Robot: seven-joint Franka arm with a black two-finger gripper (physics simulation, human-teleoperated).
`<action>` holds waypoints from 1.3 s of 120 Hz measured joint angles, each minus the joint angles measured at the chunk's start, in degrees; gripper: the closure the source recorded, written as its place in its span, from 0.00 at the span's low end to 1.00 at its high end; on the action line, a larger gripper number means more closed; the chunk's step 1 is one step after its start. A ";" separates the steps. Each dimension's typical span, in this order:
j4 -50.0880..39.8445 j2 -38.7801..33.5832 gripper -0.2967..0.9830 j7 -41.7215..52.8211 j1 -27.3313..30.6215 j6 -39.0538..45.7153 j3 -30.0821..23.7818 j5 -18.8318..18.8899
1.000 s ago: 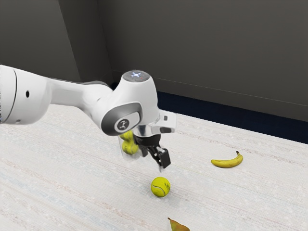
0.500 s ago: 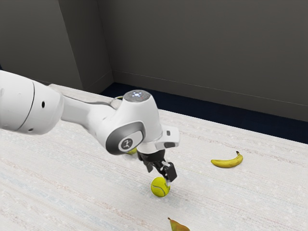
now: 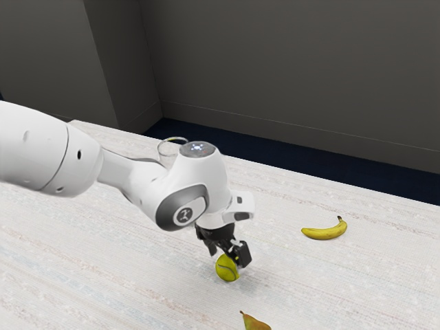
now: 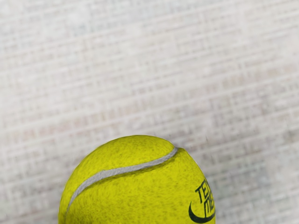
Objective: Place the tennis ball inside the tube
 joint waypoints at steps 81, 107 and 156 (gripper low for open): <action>1.05 3.98 0.23 2.78 -1.09 1.85 1.97 -1.65; 1.29 5.17 0.23 4.80 -0.99 2.61 1.91 -6.44; 2.58 4.94 0.52 6.23 -1.49 2.95 1.93 -5.36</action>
